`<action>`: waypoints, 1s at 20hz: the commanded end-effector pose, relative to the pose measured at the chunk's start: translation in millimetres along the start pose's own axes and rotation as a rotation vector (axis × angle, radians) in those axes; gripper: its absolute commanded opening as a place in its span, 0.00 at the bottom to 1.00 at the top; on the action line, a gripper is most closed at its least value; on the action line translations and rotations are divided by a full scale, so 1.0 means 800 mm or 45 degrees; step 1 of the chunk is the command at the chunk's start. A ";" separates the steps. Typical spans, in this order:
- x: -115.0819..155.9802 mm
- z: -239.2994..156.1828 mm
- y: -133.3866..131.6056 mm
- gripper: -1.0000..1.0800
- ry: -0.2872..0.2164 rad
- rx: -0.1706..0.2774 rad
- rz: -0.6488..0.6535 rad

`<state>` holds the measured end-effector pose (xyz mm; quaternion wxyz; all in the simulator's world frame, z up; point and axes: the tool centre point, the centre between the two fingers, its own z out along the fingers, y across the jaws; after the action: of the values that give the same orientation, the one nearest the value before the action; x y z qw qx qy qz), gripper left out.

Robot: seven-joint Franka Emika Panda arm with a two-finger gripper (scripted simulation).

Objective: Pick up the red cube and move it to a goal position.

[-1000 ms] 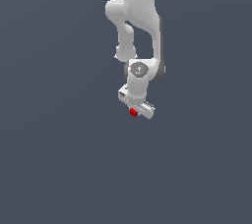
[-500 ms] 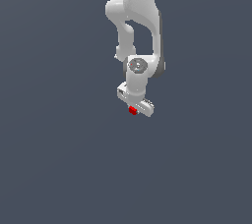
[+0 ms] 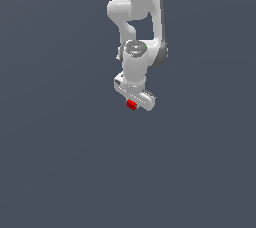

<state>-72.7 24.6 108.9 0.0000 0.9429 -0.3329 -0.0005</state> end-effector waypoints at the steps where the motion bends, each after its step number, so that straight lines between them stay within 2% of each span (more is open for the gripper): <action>1: 0.006 -0.032 0.006 0.00 0.001 0.001 0.000; 20: 0.056 -0.281 0.050 0.00 0.001 0.000 0.002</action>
<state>-63.1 -30.4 317.6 -0.0001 0.9427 -0.3336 0.0001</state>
